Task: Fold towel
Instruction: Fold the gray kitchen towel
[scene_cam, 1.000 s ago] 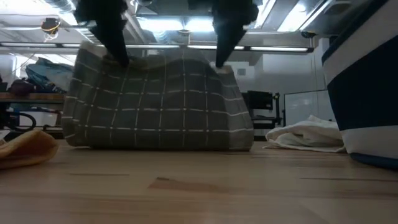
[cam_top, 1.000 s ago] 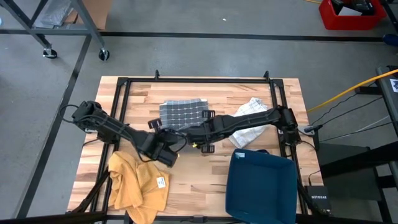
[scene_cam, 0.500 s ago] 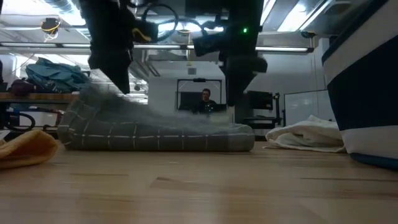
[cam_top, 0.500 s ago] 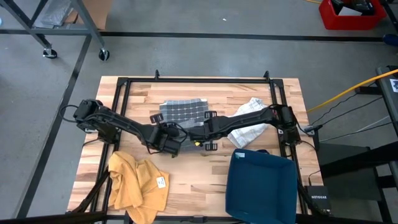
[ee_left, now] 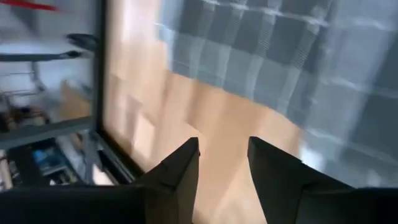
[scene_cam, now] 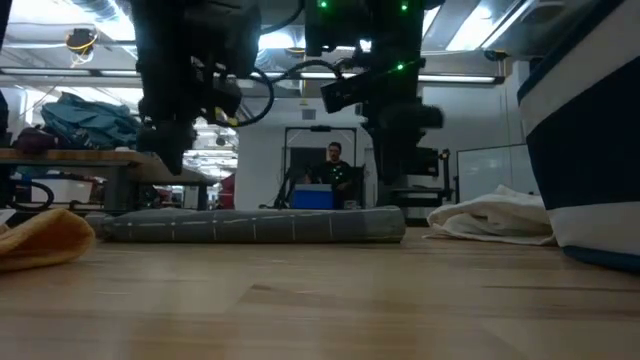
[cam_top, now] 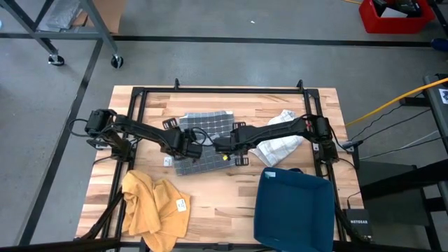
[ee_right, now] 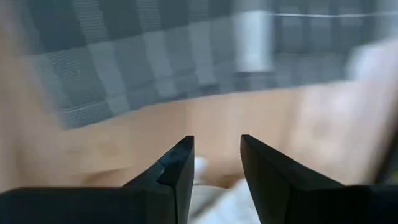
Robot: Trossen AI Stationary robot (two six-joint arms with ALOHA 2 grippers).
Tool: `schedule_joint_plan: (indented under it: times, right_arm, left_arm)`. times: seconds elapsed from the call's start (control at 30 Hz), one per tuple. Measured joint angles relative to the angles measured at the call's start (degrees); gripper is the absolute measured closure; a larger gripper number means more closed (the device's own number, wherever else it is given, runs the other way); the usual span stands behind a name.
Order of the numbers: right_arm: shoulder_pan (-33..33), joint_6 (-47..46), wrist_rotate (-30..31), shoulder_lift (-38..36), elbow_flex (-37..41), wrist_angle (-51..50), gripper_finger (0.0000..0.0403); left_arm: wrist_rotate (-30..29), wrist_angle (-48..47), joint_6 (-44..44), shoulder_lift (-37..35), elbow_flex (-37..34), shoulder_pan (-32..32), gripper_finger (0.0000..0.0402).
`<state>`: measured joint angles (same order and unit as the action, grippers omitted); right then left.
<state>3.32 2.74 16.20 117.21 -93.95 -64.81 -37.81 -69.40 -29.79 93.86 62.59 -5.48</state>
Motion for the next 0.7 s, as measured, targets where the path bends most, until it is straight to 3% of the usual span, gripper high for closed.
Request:
schedule_joint_plan:
  times: [0.07, 0.17, 0.27, 0.33, 0.47, 0.7]
  right_arm:
    - [0.0, 0.8, -7.5, 0.0, 0.0, -0.1, 0.0271]
    - [0.1, 0.9, -17.7, 0.0, 0.0, -0.1, 0.0271]
    - [0.1, 1.0, -23.5, 0.0, 0.0, 0.2, 0.0271]
    - [0.1, 1.0, -24.9, 0.0, 0.0, 0.2, 0.0271]
    - [0.6, 1.0, -24.8, 0.0, 0.0, 0.5, 0.0271]
    - [2.9, 0.7, -24.8, 0.0, 0.0, 3.0, 0.0271]
  left_arm:
    - [5.2, -1.0, 3.0, 0.0, 1.0, 0.0, 0.0279]
    - [17.6, -1.1, 5.5, 0.0, 2.1, -0.7, 0.0286]
    - [30.7, -0.9, 6.2, 0.0, 2.9, -2.1, 0.0290]
    - [36.0, -0.3, 6.1, 0.0, 3.0, -3.3, 0.0290]
    - [39.7, 0.0, 5.8, 0.0, 3.0, -6.8, 0.0290]
    - [40.0, 4.1, 4.8, 0.0, 3.0, -11.8, 0.0290]
